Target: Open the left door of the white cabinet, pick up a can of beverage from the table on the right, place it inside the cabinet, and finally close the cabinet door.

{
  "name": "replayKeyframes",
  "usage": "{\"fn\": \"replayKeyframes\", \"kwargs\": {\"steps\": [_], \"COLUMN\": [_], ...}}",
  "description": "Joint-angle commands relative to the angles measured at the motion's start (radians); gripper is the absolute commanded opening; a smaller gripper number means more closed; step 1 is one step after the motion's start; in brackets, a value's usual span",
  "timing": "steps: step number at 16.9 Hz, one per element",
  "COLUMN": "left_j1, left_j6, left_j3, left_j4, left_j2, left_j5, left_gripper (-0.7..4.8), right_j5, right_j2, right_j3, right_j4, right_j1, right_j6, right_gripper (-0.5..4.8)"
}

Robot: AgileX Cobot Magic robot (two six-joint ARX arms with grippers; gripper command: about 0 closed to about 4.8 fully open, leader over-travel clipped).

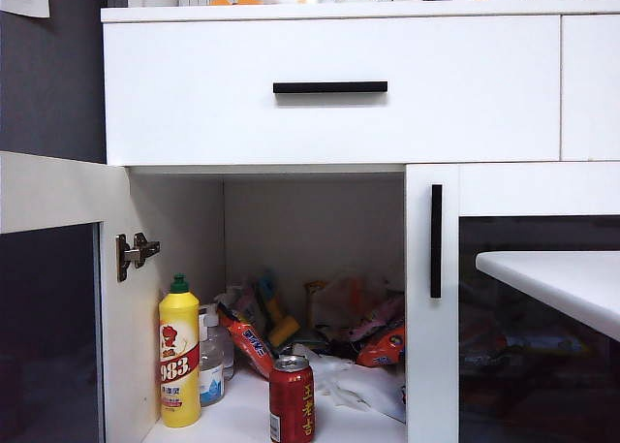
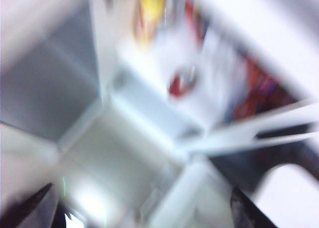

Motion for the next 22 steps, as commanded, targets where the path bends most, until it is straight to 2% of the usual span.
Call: {"fn": "replayKeyframes", "kwargs": {"steps": [1,2,3,4,5,6,7,8,10,11,12,14,15,17,18,20,22], "left_j1": [0.0,0.0,0.0,0.0,0.0,0.0,0.0,0.0,0.0,0.0,0.0,0.001,0.001,0.024,0.072,0.191,0.491], "left_j6": [0.003,0.003,0.003,0.003,0.003,0.002,-0.005,-0.022,-0.079,-0.083,-0.072,0.043,0.084,0.111,0.111,0.108,0.12], "left_j3": [0.006,0.007,0.007,0.007,0.007,0.008,0.008,0.009,0.01,0.012,0.032,0.108,0.154,0.266,0.298,0.309,0.309], "left_j4": [0.063,0.076,0.09,0.101,0.105,0.111,0.119,0.127,0.183,0.23,0.243,0.209,0.171,0.026,-0.032,-0.074,-0.15], "left_j2": [0.017,0.027,0.045,0.068,0.098,0.137,0.18,0.211,0.29,0.34,0.387,0.491,0.536,0.618,0.631,0.631,0.633], "left_j5": [0.006,0.005,0.006,0.006,0.007,0.014,0.013,0.01,-0.052,-0.113,-0.172,-0.238,-0.283,-0.469,-0.484,-0.416,-0.171], "left_gripper": [4.79,4.79,4.21,2.71,0.48,-0.04,-0.05,-0.05,-0.05,-0.05,-0.05,-0.05,-0.05,-0.05,-0.05,-0.05,-0.05], "right_j5": [0.201,0.185,0.169,0.154,0.144,0.111,0.063,0.025,0.02,0.046,0.062,0.063,0.047,-0.031,-0.057,-0.11,-0.137], "right_j2": [-0.251,-0.318,-0.387,-0.455,-0.52,-0.577,-0.625,-0.658,-0.765,-0.83,-0.888,-1.007,-1.05,-1.15,-1.177,-1.199,-1.185], "right_j3": [0.007,0.007,0.007,0.007,0.005,0.002,-0.013,-0.039,-0.154,-0.251,-0.351,-0.594,-0.69,-0.943,-1.044,-1.167,-1.25], "right_j4": [-0.132,-0.132,-0.132,-0.132,-0.133,-0.132,-0.133,-0.132,-0.13,-0.123,-0.098,0.075,0.174,0.465,0.594,0.749,0.842], "right_j1": [0.095,0.13,0.168,0.213,0.249,0.271,0.284,0.286,0.285,0.285,0.285,0.285,0.285,0.285,0.285,0.285,0.282], "right_j6": [-0.006,0.015,0.041,0.064,0.076,0.076,0.069,0.05,0.047,0.047,0.044,-0.002,-0.029,-0.087,-0.087,-0.102,-0.114], "right_gripper": [4.7,4.7,4.7,4.69,4.61,4.53,4.05,3.32,1.43,1.07,1.04,-0.03,-0.03,-0.03,-0.03,-0.03,-0.03]}}
